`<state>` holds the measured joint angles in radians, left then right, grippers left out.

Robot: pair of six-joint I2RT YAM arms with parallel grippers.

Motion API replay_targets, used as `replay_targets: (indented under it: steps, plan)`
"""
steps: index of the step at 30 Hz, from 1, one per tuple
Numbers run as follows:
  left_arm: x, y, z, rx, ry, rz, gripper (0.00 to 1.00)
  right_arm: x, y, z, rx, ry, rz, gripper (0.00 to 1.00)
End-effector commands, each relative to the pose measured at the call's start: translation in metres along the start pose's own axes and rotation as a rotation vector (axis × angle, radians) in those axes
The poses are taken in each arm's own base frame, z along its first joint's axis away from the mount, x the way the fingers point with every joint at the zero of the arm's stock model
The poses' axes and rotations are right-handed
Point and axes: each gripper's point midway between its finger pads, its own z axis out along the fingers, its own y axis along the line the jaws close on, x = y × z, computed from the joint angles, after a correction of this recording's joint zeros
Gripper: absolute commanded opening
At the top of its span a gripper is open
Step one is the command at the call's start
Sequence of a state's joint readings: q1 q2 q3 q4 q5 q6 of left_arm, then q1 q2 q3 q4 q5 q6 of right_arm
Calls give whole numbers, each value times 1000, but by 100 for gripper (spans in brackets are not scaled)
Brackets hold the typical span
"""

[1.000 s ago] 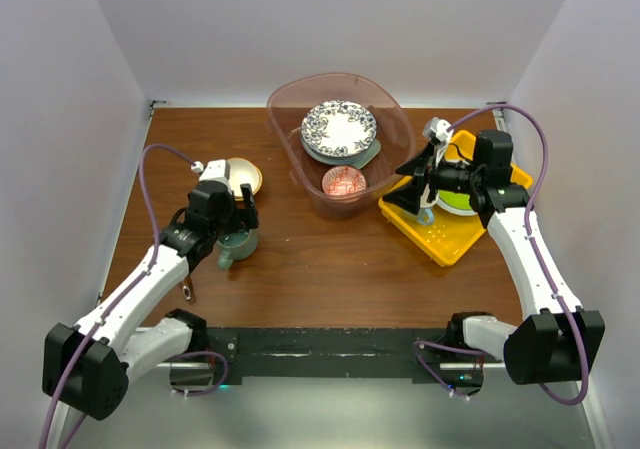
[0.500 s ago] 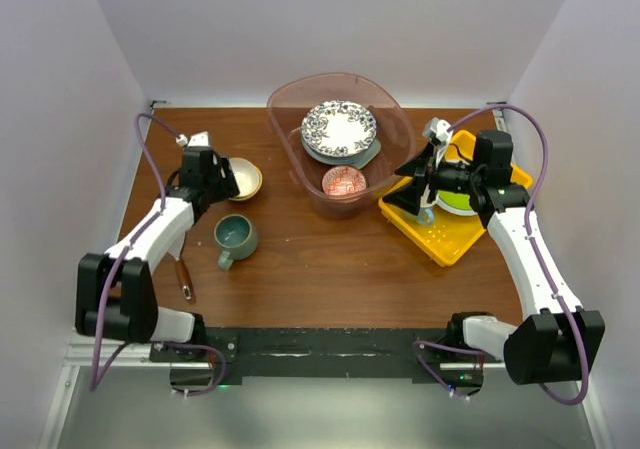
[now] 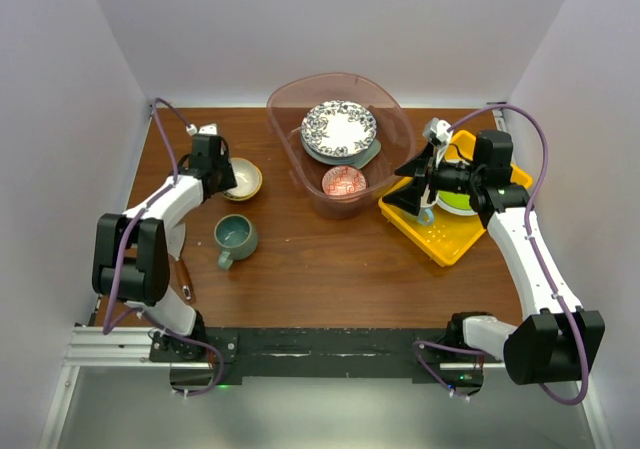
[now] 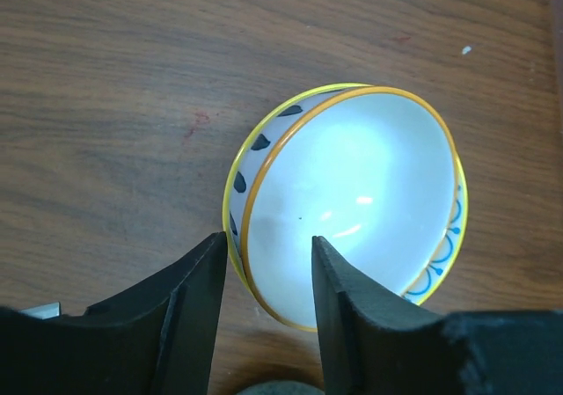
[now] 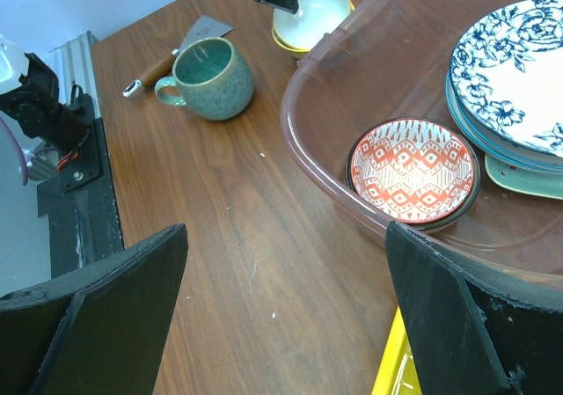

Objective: Place the mixed dishes into the plastic bin
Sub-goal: Pick up the bowl from the center of the board.

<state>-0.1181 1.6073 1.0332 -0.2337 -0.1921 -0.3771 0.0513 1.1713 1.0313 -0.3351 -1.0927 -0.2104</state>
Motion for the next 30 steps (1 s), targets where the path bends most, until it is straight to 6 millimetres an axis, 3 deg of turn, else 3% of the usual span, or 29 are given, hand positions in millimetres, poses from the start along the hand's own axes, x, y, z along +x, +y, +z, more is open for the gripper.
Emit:
replay_targets:
  steps: [1, 3, 4, 14, 22, 30]
  plan:
    - [-22, 6, 3, -43, -44, 24, 43, -13, 5, -3, -16, -23, -50, 98]
    - [-22, 6, 4, -49, -41, 28, 35, -13, 6, -3, -17, -24, -51, 98]
    - [-23, 7, 3, -50, -43, 32, 24, -14, 6, -3, -19, -24, -51, 98]
    - [-42, 2, -18, -19, -97, 33, 0, -13, 5, -3, -16, -23, -50, 98]
    - [-60, -5, -49, 44, -164, 17, 0, -13, 4, -3, -11, -22, -51, 98]
    - [-66, -14, -96, 157, -247, -25, 0, -12, 3, -3, -9, -20, -50, 98]
